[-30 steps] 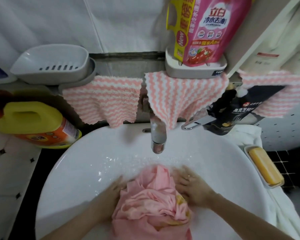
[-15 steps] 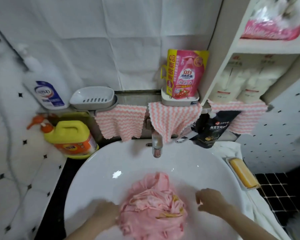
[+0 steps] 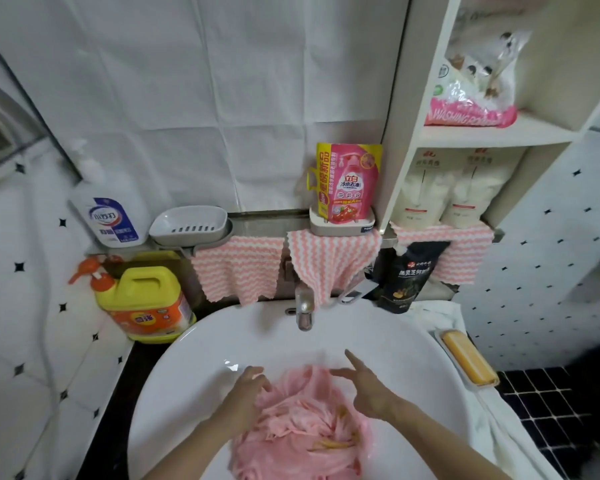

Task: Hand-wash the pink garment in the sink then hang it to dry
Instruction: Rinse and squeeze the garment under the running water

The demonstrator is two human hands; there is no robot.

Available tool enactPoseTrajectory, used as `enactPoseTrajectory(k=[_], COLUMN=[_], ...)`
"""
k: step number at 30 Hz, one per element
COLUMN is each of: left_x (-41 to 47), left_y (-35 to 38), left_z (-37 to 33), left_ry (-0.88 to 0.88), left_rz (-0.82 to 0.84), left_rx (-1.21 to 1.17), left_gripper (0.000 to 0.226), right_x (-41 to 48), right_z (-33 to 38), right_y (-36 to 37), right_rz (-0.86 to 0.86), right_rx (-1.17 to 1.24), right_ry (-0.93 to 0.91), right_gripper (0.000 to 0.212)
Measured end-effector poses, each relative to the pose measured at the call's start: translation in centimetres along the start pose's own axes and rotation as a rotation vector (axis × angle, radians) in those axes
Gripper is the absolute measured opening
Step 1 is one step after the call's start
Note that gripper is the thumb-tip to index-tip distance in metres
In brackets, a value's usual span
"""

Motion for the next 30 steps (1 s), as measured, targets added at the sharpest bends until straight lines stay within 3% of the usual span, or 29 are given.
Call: enactPoseTrajectory(k=[2, 5, 8, 13, 17, 20, 24, 27, 28, 30], left_x=[0.2, 1.3, 2.4, 2.4, 2.8, 3.3, 5.9, 8.3, 9.2, 10.8], left_y=[0.1, -1.5, -3.3, -3.1, -5.9, -11.2, -19.8, -25.1, -26.3, -27.4], left_z=[-0.9, -2.3, -4.2, -7.9, -14.3, -21.1, -31.6, -38.5, -40.0, -41.4], left_ry=[0.005, -0.027, -0.004, 0.082, 0.217, 0.380, 0.520, 0.513, 0.472, 0.327], left_rz=[0.097, 0.034, -0.055, 0.011, -0.088, -0.234, -0.472, -0.580, -0.606, -0.592], left_rx=[0.046, -0.020, -0.140, -0.132, -0.240, -0.361, -0.473, -0.425, -0.403, -0.402], left_gripper=[0.043, 0.030, 0.031, 0.013, 0.017, 0.023, 0.039, 0.051, 0.053, 0.059], right_x=[-0.6, -0.4, -0.5, -1.8, -4.1, -6.9, -9.4, -9.8, -9.3, -7.5], right_z=[0.6, 1.2, 1.7, 2.2, 2.8, 4.0, 4.2, 4.0, 3.6, 2.4], right_y=[-0.2, -2.1, -4.0, -4.3, -9.6, -17.0, -28.8, -37.1, -39.3, -42.8], right_rz=[0.149, 0.041, -0.095, -0.039, -0.333, -0.554, -1.048, -1.442, -1.496, -1.389], right_rx=[0.003, 0.099, 0.183, 0.130, 0.464, 0.647, 0.681, 0.681, 0.647, 0.595], right_ry=[0.000, -0.005, -0.017, -0.045, -0.008, -0.086, -0.170, -0.166, -0.142, -0.043], right_gripper=[0.074, 0.053, 0.032, 0.031, 0.033, 0.037, 0.023, 0.032, 0.037, 0.059])
Point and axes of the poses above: each hand's wrist, its own x-axis towards the middle knuckle, its own y-axis out of the palm, z = x × y, the point moved 2 cm from there along x, towards the middle knuckle, and after that the axes turned 2 degrees about -z, right-handed, at the moved point
